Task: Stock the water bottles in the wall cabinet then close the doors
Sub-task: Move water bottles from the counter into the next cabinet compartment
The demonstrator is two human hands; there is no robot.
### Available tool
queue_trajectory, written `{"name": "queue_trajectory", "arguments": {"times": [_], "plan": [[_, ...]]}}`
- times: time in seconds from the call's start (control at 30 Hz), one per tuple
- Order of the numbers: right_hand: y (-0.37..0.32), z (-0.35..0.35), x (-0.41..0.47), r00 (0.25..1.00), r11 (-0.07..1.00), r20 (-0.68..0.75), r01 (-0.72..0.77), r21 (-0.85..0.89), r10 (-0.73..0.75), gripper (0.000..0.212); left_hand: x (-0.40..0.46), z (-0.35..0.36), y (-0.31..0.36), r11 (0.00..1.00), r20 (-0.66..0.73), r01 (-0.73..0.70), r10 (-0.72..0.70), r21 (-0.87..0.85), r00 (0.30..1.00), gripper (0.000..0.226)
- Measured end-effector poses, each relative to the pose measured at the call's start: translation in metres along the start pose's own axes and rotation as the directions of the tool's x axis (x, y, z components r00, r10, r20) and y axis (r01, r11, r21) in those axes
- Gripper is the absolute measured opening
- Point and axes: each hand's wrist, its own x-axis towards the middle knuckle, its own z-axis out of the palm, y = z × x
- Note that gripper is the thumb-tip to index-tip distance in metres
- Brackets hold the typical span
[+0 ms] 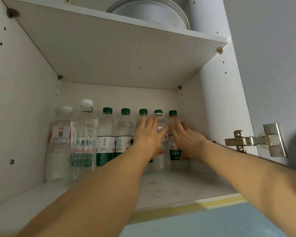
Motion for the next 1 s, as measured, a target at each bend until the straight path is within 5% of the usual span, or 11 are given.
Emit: {"name": "queue_trajectory", "arguments": {"times": [0.3, 0.43, 0.53, 0.7, 0.8, 1.0], "plan": [[-0.007, -0.008, -0.010, 0.999, 0.988, 0.000, -0.037, 0.148, 0.038, 0.107, 0.001, 0.009, -0.001, 0.996, 0.014, 0.061, -0.060, -0.069, 0.998, 0.108], [-0.005, -0.024, -0.022, 0.988, 0.807, 0.061, -0.152, 0.571, 0.143, 0.092, -0.010, 0.008, -0.026, 0.975, -0.087, -0.066, 0.048, -0.212, 0.995, 0.096], [-0.001, -0.036, -0.034, 0.976, 0.669, 0.095, -0.205, 0.714, 0.197, 0.082, -0.023, -0.002, -0.048, 0.935, -0.140, -0.074, 0.027, -0.346, 0.990, 0.073], [-0.001, -0.078, -0.055, 0.966, 0.560, 0.034, -0.178, 0.809, 0.258, 0.049, -0.046, -0.046, -0.072, 0.754, -0.010, 0.131, -0.179, -0.643, 0.984, 0.019], [-0.006, -0.114, -0.070, 0.958, 0.469, 0.005, -0.145, 0.871, 0.287, 0.025, -0.072, -0.084, -0.085, 0.693, 0.016, 0.185, -0.243, -0.696, 0.970, 0.037], [-0.036, -0.189, -0.115, 0.919, 0.293, -0.063, -0.059, 0.954, 0.389, 0.018, -0.154, -0.144, -0.104, 0.438, 0.049, 0.216, -0.361, -0.872, 0.931, 0.031]]}}
